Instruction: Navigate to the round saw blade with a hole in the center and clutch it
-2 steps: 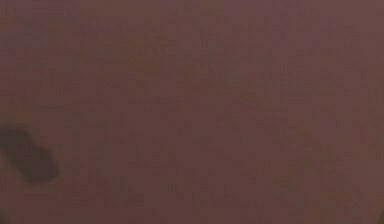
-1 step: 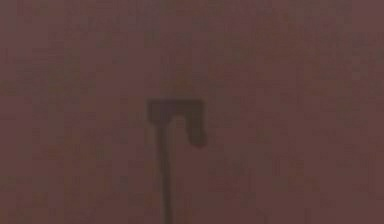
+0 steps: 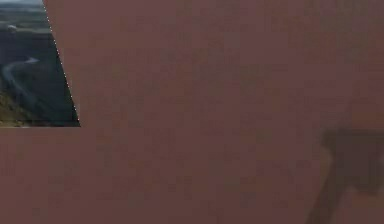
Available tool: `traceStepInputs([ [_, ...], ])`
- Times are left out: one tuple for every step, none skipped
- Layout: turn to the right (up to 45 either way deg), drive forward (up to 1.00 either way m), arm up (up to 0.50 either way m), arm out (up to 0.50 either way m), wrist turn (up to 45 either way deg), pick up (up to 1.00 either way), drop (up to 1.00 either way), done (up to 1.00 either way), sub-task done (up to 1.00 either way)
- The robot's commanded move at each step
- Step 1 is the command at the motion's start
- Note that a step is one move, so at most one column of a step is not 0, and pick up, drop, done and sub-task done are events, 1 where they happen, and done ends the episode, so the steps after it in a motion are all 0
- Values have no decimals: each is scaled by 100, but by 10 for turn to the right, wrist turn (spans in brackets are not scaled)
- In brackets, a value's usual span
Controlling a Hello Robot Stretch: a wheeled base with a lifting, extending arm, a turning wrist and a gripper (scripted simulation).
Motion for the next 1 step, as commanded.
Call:
traceStepInputs([
  [-450,0,0,0,0,0,0,0,0],
])
